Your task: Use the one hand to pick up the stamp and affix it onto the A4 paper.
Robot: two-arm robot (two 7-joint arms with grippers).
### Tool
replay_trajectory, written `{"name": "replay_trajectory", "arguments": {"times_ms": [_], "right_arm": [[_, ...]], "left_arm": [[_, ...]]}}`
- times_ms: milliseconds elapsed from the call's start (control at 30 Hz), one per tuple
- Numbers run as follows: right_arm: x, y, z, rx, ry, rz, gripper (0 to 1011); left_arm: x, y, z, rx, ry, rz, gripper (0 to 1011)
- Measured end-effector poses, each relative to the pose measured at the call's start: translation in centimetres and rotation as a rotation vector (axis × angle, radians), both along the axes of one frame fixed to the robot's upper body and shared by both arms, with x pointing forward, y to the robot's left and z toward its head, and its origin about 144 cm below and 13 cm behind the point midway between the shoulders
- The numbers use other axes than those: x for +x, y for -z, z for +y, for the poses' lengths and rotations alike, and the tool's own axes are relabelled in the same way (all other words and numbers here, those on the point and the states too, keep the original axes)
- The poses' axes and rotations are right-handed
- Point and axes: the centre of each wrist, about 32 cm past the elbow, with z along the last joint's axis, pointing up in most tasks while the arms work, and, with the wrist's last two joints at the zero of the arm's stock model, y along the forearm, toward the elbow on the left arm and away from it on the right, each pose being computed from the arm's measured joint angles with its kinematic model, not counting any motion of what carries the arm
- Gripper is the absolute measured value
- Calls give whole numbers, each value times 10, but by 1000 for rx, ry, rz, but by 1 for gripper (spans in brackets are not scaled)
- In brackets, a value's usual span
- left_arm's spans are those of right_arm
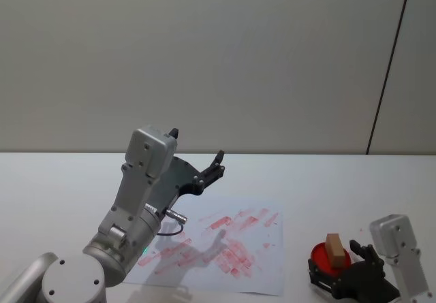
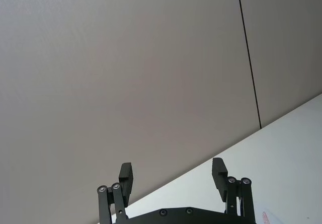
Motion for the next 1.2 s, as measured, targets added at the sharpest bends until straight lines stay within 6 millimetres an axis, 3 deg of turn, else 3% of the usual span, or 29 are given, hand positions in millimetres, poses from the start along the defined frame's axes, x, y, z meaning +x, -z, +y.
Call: {"name": "replay_trajectory", "arguments": {"times_ms": [1200], "right_arm": [[5, 2, 6, 80, 20, -6, 1001]], "left_arm": [[0, 0, 0, 0, 0, 0, 1002]]}}
